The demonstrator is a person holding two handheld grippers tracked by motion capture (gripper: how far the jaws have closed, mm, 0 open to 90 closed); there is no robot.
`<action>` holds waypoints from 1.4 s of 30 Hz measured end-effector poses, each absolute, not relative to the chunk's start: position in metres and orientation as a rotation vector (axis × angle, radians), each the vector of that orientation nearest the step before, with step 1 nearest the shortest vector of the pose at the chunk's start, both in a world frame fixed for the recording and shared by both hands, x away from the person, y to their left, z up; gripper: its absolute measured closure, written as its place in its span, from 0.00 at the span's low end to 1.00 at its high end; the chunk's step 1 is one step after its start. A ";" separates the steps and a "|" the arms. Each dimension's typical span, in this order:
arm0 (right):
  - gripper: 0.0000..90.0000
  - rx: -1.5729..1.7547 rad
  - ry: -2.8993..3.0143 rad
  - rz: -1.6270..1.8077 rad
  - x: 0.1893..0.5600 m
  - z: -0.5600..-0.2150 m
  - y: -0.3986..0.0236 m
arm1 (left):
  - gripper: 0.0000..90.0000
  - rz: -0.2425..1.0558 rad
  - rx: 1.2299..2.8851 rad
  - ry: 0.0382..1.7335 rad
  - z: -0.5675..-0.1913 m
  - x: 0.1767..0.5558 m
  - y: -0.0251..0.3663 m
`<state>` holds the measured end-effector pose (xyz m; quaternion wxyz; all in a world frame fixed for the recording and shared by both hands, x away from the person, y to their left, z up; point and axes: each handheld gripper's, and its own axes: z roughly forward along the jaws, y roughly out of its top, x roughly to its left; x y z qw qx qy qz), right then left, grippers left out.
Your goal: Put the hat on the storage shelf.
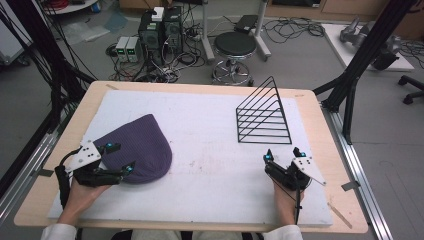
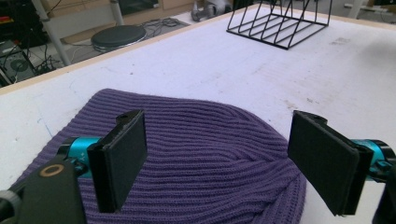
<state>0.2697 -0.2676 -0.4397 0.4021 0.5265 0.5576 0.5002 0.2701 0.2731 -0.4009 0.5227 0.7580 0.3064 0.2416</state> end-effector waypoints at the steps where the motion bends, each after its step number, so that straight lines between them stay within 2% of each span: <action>1: 0.09 1.331 1.407 1.265 0.270 -0.440 -0.268 | 0.22 0.568 1.823 0.733 -0.401 0.271 0.273; 12: 0.09 1.332 1.385 1.264 0.268 -0.439 -0.269 | 0.22 0.469 1.921 0.697 -0.409 0.274 0.269; 20: 0.09 1.337 1.394 1.265 0.268 -0.439 -0.269 | 0.22 0.428 2.074 0.661 -0.418 0.277 0.260; 23: 0.09 1.331 1.393 1.265 0.268 -0.439 -0.269 | 0.22 0.368 2.112 0.640 -0.422 0.278 0.257; 33: 0.09 1.319 1.406 1.264 0.269 -0.439 -0.269 | 0.22 0.330 2.192 0.655 -0.430 0.283 0.259; 37: 0.09 1.318 1.409 1.264 0.268 -0.439 -0.267 | 0.23 0.263 2.264 0.643 -0.436 0.284 0.256; 40: 0.09 1.320 1.405 1.265 0.268 -0.439 -0.267 | 0.23 0.280 2.282 0.644 -0.437 0.285 0.254; 42: 0.09 1.312 1.411 1.265 0.268 -0.439 -0.267 | 0.27 0.330 2.299 0.662 -0.438 0.286 0.251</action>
